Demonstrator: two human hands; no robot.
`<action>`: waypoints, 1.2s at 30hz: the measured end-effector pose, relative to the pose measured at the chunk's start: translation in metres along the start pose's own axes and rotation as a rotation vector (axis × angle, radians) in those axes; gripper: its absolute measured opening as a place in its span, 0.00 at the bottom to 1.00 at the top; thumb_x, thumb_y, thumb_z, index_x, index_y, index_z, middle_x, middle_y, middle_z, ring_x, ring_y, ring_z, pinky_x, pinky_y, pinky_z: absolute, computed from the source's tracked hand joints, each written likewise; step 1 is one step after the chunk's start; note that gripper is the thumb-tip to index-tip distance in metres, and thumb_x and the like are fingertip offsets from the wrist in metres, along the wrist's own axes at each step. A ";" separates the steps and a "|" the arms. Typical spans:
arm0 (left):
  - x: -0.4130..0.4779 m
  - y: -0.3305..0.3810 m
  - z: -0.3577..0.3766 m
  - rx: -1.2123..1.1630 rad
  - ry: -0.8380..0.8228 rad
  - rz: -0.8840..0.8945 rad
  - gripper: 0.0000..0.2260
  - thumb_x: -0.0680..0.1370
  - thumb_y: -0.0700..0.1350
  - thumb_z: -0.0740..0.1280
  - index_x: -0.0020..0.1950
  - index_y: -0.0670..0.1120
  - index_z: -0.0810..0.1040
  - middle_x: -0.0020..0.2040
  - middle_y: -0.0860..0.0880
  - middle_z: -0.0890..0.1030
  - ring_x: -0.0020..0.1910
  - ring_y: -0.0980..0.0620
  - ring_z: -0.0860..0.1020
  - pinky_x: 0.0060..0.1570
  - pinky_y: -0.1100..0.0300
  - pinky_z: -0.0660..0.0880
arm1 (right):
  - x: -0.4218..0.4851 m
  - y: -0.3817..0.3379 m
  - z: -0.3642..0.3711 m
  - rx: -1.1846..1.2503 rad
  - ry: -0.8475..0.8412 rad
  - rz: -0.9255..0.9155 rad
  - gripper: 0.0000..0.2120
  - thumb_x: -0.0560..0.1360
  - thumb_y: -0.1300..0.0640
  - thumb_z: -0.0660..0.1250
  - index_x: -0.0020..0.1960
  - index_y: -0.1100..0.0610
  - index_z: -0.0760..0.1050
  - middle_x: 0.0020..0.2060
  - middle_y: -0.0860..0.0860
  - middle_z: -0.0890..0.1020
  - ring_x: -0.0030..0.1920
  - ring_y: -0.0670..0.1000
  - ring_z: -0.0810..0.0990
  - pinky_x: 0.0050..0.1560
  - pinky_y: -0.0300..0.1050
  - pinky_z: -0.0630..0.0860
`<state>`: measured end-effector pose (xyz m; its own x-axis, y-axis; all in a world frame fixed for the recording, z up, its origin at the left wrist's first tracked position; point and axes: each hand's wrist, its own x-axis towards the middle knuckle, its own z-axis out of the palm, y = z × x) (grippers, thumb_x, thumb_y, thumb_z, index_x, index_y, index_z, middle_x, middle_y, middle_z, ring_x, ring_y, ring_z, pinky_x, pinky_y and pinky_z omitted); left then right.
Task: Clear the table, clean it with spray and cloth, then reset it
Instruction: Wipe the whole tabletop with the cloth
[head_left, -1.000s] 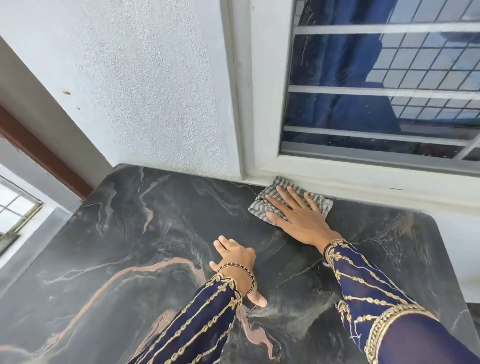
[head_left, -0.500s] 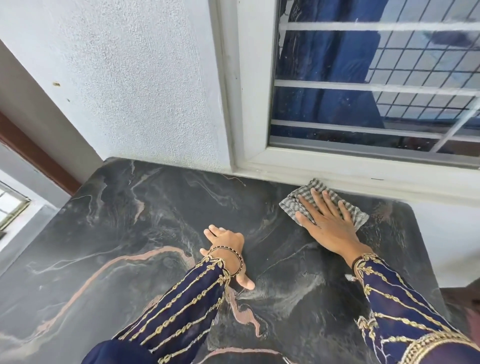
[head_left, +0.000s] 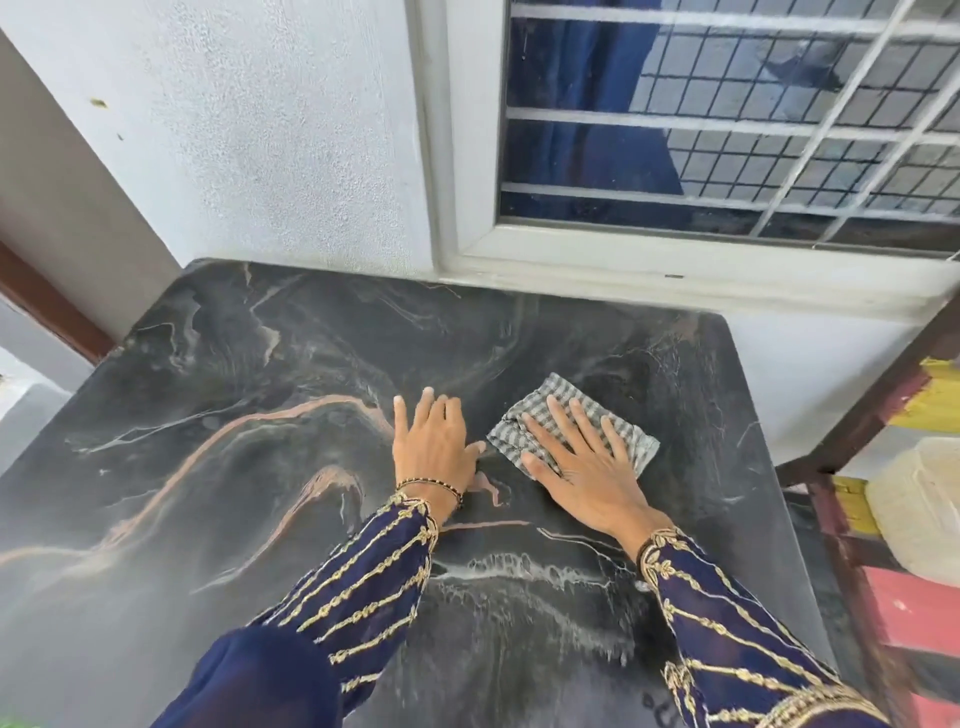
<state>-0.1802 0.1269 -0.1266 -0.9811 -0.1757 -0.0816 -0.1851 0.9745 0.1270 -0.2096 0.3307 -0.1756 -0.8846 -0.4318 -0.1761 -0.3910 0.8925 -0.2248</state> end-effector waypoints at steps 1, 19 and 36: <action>-0.024 0.001 0.007 -0.065 0.039 0.008 0.27 0.78 0.57 0.62 0.73 0.45 0.64 0.73 0.48 0.69 0.78 0.49 0.56 0.77 0.46 0.47 | -0.017 -0.008 0.004 -0.007 0.006 -0.008 0.27 0.81 0.31 0.39 0.79 0.31 0.37 0.80 0.39 0.33 0.79 0.44 0.28 0.77 0.52 0.28; -0.233 -0.043 0.003 -0.307 -0.015 0.017 0.16 0.79 0.46 0.63 0.65 0.44 0.75 0.67 0.45 0.76 0.69 0.45 0.70 0.68 0.51 0.64 | -0.239 -0.106 0.055 -0.084 -0.085 -0.272 0.27 0.82 0.34 0.38 0.81 0.35 0.42 0.82 0.43 0.39 0.82 0.50 0.35 0.79 0.56 0.33; -0.214 0.022 0.015 -0.357 -0.087 0.275 0.10 0.79 0.45 0.62 0.56 0.49 0.80 0.58 0.53 0.81 0.62 0.51 0.75 0.62 0.55 0.69 | -0.275 -0.020 0.042 -0.044 -0.096 -0.227 0.24 0.85 0.34 0.42 0.79 0.30 0.43 0.81 0.36 0.40 0.81 0.43 0.36 0.78 0.50 0.31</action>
<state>0.0268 0.1880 -0.1217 -0.9909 0.1097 -0.0782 0.0581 0.8715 0.4869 0.0526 0.4261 -0.1623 -0.7453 -0.6305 -0.2169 -0.5895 0.7751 -0.2275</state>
